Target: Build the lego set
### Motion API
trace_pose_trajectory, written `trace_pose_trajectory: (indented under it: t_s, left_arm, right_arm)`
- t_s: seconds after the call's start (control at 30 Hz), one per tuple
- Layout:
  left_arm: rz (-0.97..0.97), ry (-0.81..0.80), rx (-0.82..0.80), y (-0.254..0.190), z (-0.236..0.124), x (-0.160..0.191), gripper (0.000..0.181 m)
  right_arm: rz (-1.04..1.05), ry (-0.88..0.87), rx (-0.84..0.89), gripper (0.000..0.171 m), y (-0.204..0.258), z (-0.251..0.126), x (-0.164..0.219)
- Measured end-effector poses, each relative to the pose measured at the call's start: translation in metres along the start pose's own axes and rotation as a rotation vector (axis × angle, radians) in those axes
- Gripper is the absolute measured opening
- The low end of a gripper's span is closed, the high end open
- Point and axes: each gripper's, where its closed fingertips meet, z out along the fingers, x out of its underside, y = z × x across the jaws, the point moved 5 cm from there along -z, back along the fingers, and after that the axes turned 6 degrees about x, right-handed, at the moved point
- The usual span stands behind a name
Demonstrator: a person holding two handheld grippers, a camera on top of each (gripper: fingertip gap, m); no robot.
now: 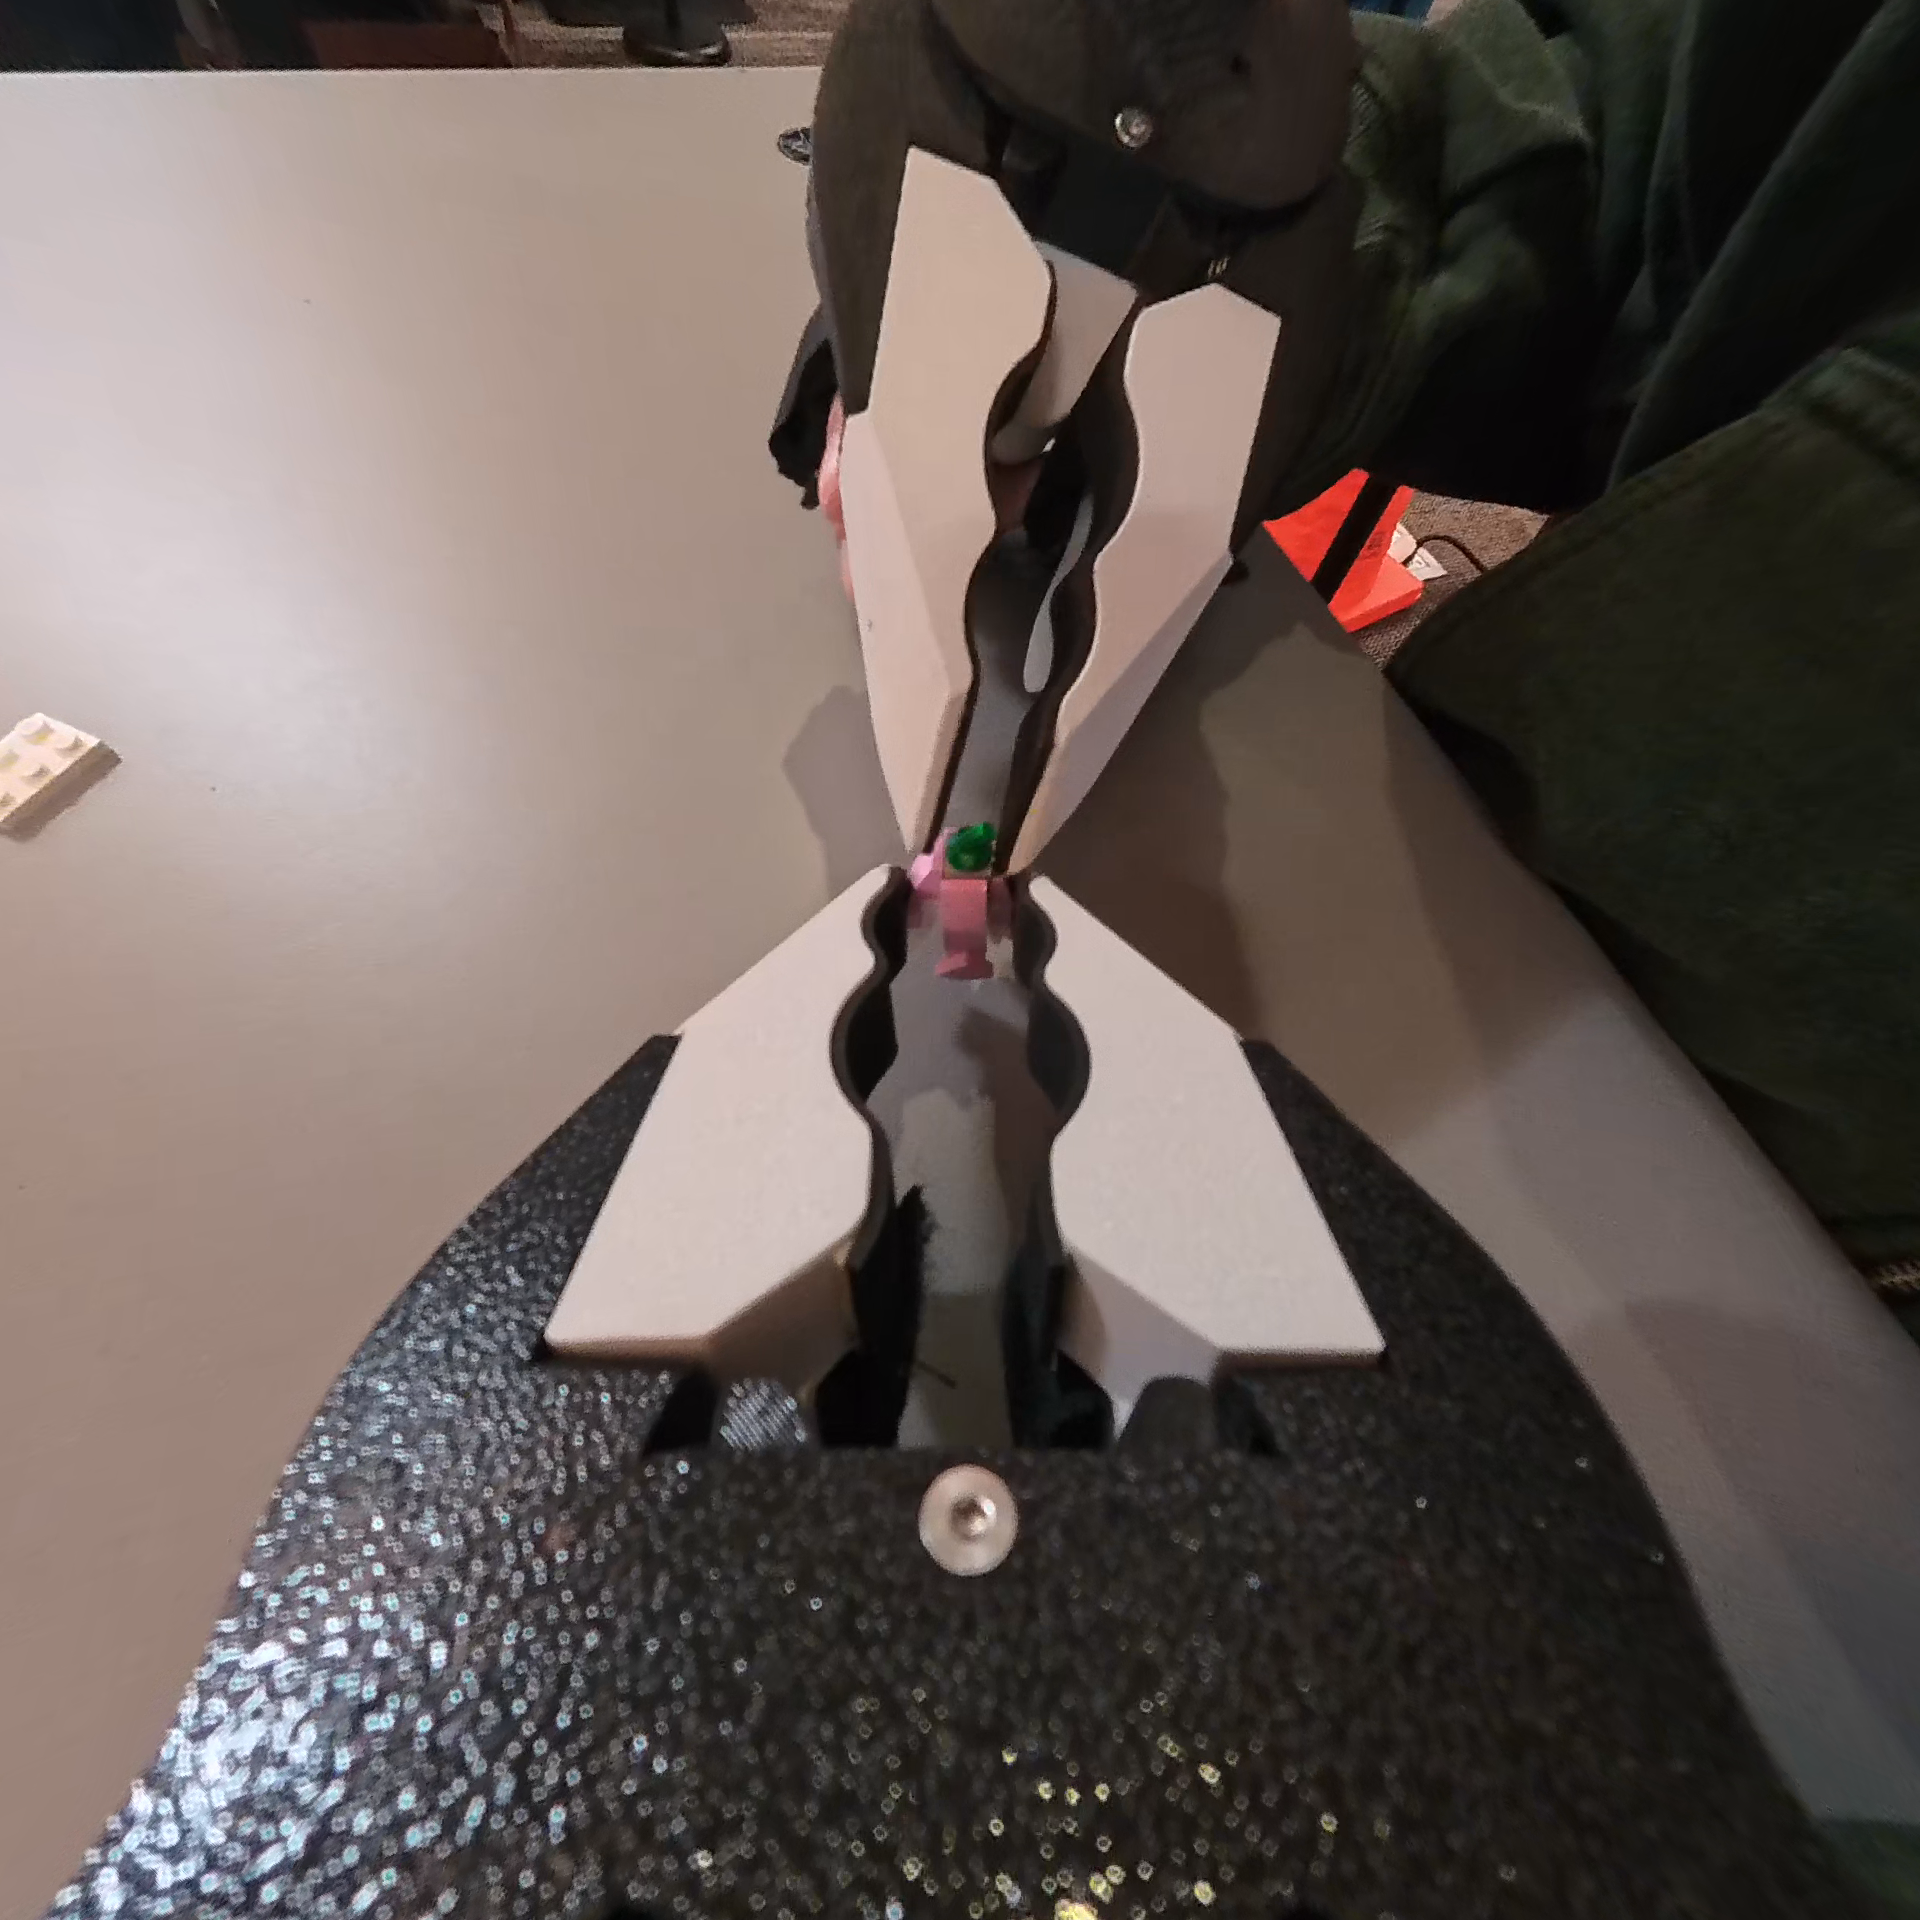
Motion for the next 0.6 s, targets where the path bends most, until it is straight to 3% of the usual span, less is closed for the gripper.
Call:
trace_pose_trajectory:
  t_s: [0.6]
  left_arm:
    - [-0.003,0.001,-0.003,0.0009,0.0001,0.0002,0.018]
  right_arm:
    - [0.128,-0.006,-0.042,0.004,-0.0023,-0.0055,-0.0017]
